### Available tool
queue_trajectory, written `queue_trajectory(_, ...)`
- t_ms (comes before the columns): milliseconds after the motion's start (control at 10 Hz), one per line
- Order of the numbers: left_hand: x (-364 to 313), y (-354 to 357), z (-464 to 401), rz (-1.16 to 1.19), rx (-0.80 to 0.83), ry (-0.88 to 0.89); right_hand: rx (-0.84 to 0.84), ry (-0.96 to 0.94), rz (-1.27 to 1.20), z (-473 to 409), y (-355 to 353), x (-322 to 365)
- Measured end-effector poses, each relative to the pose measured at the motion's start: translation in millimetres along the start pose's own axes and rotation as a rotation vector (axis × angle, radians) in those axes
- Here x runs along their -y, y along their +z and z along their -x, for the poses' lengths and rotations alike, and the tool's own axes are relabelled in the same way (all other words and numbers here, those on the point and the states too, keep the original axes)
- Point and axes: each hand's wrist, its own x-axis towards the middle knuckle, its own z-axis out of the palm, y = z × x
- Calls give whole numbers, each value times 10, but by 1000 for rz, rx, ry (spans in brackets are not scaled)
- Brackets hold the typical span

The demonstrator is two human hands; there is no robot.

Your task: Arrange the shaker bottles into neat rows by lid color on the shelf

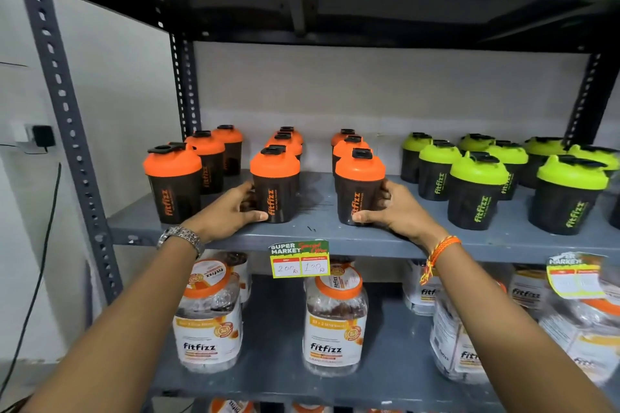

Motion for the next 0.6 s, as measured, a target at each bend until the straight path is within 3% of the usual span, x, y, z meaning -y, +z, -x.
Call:
queue_trajectory(500,-39,-36,71,-47,41,-106,9,31,77,70,12,92)
queue_trajectory(600,-72,5,154,-82,-107,-140,-46,39,74,175,-6,165)
